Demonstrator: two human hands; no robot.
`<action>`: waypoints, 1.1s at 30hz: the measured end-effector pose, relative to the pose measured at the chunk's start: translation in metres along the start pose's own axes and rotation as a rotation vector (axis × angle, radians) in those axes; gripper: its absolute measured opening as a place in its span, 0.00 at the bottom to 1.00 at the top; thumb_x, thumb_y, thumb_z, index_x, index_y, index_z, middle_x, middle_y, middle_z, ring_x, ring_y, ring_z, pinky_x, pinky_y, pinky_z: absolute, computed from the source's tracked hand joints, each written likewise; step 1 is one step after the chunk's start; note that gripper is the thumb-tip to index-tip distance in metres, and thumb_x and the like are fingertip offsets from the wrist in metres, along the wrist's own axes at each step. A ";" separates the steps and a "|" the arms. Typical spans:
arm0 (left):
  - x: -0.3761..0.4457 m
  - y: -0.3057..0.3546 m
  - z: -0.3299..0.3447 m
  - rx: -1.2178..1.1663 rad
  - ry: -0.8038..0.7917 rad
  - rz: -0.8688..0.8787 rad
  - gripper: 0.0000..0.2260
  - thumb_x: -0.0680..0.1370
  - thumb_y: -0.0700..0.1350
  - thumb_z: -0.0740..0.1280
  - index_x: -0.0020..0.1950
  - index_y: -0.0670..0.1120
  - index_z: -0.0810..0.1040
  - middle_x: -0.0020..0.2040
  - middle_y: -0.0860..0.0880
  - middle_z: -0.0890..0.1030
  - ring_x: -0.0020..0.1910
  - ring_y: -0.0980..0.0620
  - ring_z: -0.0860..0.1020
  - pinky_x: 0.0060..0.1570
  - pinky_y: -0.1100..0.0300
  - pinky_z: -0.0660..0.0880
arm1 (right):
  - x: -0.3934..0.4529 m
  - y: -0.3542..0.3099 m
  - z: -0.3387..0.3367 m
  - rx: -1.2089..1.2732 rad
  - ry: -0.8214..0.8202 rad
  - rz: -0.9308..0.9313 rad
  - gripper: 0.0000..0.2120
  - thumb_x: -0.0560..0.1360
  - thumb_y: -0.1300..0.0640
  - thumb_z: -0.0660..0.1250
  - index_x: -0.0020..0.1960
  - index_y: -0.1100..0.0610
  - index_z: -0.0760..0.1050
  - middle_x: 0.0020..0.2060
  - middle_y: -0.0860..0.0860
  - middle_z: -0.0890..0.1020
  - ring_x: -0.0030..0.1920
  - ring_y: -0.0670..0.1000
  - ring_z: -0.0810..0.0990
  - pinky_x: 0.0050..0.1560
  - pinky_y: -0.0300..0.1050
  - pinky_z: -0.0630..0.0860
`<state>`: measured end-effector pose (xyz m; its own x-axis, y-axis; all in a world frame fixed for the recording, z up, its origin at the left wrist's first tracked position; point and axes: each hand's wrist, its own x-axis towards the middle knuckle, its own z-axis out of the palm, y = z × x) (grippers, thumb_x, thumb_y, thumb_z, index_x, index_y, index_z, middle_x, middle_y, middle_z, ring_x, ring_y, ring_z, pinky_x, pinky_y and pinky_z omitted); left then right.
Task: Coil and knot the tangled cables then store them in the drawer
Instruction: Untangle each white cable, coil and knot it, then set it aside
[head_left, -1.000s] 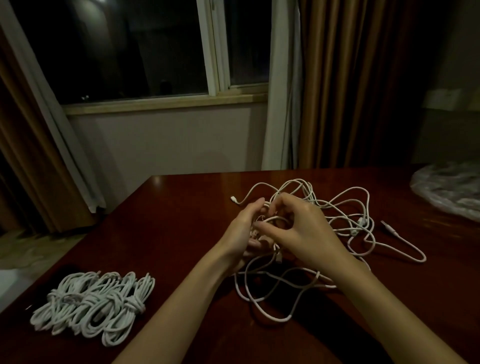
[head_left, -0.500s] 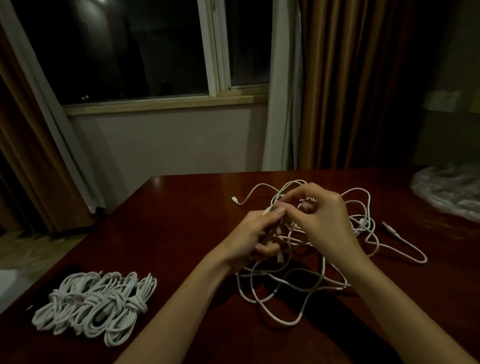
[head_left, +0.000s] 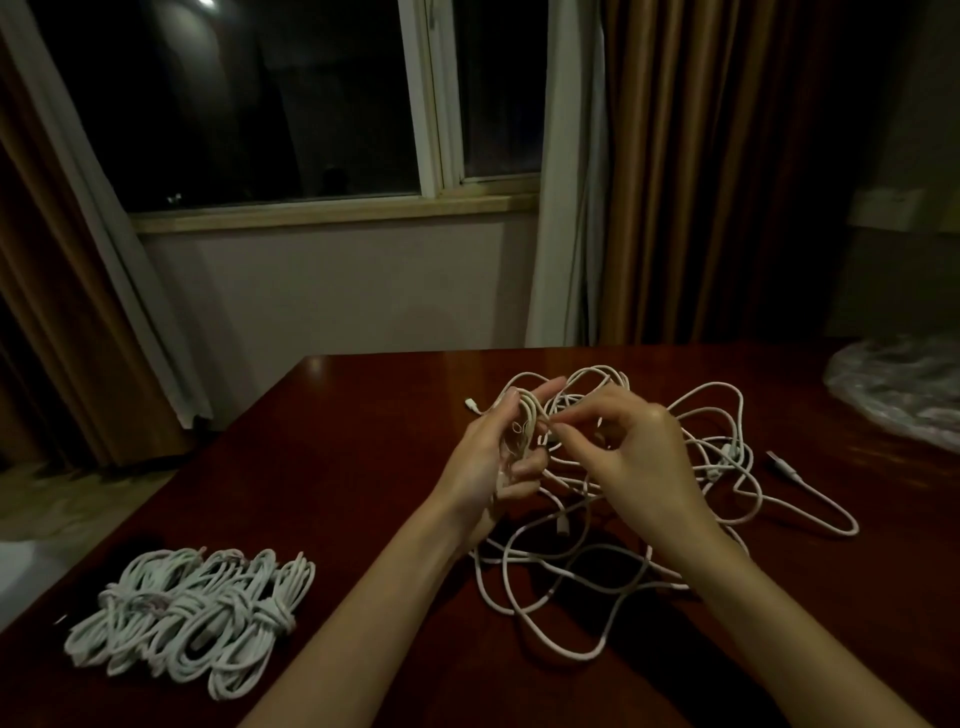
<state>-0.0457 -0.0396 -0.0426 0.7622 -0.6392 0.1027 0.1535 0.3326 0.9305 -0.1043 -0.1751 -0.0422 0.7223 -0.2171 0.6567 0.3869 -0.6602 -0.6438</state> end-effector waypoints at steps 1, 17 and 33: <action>0.001 -0.001 0.001 0.006 0.030 -0.012 0.18 0.84 0.53 0.52 0.61 0.51 0.80 0.46 0.50 0.79 0.32 0.60 0.72 0.35 0.70 0.70 | -0.002 0.000 0.003 -0.023 -0.005 -0.012 0.03 0.73 0.59 0.72 0.46 0.53 0.83 0.40 0.44 0.80 0.39 0.44 0.78 0.38 0.38 0.76; 0.003 0.010 -0.005 -0.482 0.247 -0.012 0.18 0.84 0.50 0.52 0.62 0.43 0.77 0.30 0.51 0.75 0.35 0.56 0.80 0.53 0.57 0.76 | -0.012 0.002 0.017 -0.132 -0.244 -0.181 0.14 0.76 0.60 0.68 0.60 0.52 0.79 0.48 0.44 0.82 0.46 0.42 0.80 0.48 0.37 0.78; 0.002 0.013 -0.012 -0.335 0.251 0.082 0.17 0.84 0.51 0.52 0.61 0.45 0.76 0.29 0.53 0.66 0.19 0.60 0.60 0.15 0.70 0.55 | -0.010 -0.005 0.012 -0.207 -0.379 -0.146 0.06 0.75 0.55 0.69 0.52 0.50 0.81 0.42 0.43 0.81 0.43 0.41 0.78 0.44 0.35 0.76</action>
<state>-0.0344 -0.0284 -0.0344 0.9035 -0.4263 0.0447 0.2500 0.6087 0.7530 -0.1065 -0.1607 -0.0508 0.8423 0.1424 0.5198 0.4058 -0.8023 -0.4378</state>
